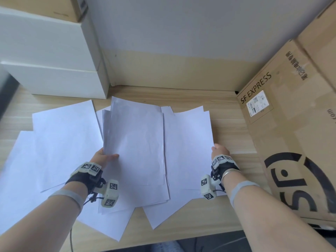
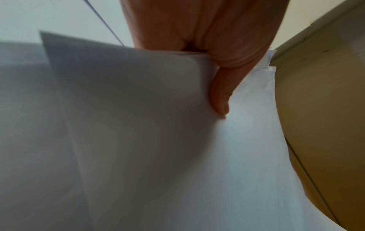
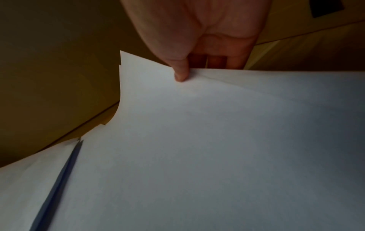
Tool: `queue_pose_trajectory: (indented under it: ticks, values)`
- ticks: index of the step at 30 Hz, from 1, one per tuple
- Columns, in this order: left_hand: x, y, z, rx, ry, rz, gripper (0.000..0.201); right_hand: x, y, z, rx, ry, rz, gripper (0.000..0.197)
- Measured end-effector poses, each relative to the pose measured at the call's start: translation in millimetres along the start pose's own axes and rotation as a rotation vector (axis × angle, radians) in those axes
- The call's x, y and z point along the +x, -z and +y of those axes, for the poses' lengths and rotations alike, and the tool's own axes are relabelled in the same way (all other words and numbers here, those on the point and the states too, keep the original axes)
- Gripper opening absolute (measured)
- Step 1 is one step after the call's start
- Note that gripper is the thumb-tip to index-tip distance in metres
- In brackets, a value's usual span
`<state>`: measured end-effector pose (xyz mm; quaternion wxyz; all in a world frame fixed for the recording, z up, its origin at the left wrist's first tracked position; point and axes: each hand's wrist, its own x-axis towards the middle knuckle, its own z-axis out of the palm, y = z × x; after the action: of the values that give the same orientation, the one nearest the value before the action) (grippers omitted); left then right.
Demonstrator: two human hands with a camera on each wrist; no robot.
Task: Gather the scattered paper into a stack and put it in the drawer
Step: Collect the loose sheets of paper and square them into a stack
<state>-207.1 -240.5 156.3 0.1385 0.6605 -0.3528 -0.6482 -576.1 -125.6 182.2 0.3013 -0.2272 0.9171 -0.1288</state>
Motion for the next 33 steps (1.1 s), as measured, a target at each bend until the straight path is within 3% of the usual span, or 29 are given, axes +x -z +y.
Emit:
queue_pose_trajectory:
  ticks: [4,9,14,17,19,21,26,33]
  values:
    - [-0.1,-0.7,-0.9,0.008,-0.002,-0.005,0.039,2.3,-6.5,5.4,0.069,0.037,0.118,0.039]
    - [-1.4,-1.6,-0.5,-0.001,-0.01,0.003,0.041,5.1,-3.6,7.1,0.014,0.065,0.028,0.041]
    - [-2.8,-1.1,-1.3,-0.01,-0.008,0.003,0.041,4.2,-4.6,8.2,-0.06,0.071,0.051,0.007]
    - [-3.4,-0.8,-2.1,-0.011,-0.01,0.013,0.039,7.4,-5.7,10.1,-0.105,0.025,0.076,0.036]
    - [-4.0,-0.5,-2.6,-0.017,-0.005,0.01,0.037,5.0,-2.6,7.5,-0.089,-0.008,0.057,0.028]
    - [-3.8,0.0,-3.0,-0.021,-0.003,0.007,0.037,0.7,0.0,5.2,-0.118,-0.01,0.048,0.032]
    - [-4.0,2.5,-2.6,-0.02,-0.003,0.012,0.042,2.9,1.4,7.2,-0.035,0.045,0.186,0.025]
    - [-2.6,11.4,-3.2,-0.017,-0.029,0.06,0.041,-3.7,-3.6,-4.6,0.014,0.073,0.037,0.026]
